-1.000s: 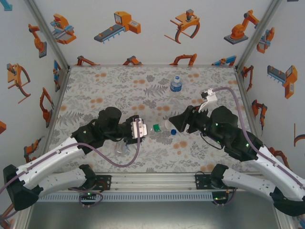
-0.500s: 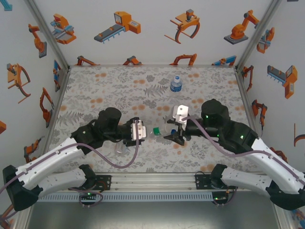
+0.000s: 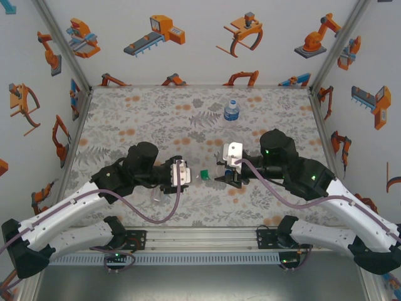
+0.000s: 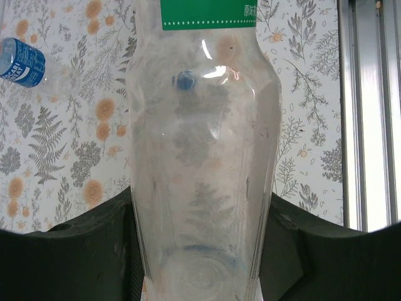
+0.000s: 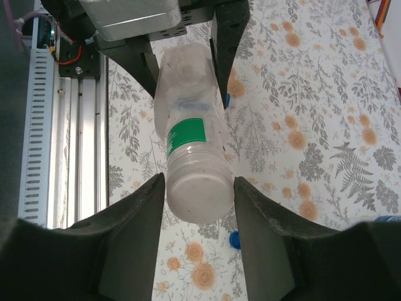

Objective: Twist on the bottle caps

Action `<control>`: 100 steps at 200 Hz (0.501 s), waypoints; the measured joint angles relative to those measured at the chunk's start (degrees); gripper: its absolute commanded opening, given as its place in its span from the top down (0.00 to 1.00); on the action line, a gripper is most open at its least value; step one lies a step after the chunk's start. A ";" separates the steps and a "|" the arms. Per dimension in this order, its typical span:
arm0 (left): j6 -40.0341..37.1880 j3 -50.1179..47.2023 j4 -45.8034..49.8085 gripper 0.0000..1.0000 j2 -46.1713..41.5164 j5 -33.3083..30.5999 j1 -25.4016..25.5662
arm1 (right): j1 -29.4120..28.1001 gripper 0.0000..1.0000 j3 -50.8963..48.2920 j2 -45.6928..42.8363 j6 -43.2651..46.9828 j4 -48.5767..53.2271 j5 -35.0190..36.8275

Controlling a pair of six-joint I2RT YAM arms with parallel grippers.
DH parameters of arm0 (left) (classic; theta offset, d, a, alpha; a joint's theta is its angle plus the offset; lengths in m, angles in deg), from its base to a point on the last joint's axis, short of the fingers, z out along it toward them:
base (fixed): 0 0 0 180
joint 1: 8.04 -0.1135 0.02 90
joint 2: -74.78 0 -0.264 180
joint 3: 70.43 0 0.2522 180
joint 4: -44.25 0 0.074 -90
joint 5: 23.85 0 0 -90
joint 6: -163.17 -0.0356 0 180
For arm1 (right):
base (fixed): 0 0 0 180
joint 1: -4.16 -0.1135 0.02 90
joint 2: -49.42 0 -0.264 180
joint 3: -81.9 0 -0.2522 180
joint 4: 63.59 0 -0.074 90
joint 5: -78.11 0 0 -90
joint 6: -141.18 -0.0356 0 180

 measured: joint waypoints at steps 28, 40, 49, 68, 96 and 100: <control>-0.11 -0.02 0.22 1.00 -0.33 -0.02 0.00 | 0.00 0.66 -0.02 -0.02 -0.92 -0.44 0.55; -0.07 0.00 0.20 1.00 -0.55 -0.09 0.00 | 0.00 0.71 -0.13 -0.13 -2.75 -1.01 1.16; 0.00 -0.02 0.09 1.00 -0.72 -0.26 0.00 | 0.00 0.76 -0.44 -0.39 -5.05 -1.79 1.86; 0.13 -0.15 -0.46 1.00 -0.85 -0.92 0.00 | -0.13 0.88 -2.05 -1.46 -13.33 -4.57 5.05; 0.92 -1.14 -2.62 1.00 -0.85 -2.43 0.00 | -0.33 1.00 -5.62 -3.74 -34.62 -9.16 13.94; 1.11 -1.51 -3.28 1.00 -0.85 -2.62 0.00 | -0.33 1.00 -6.12 -4.02 -38.40 -9.64 15.52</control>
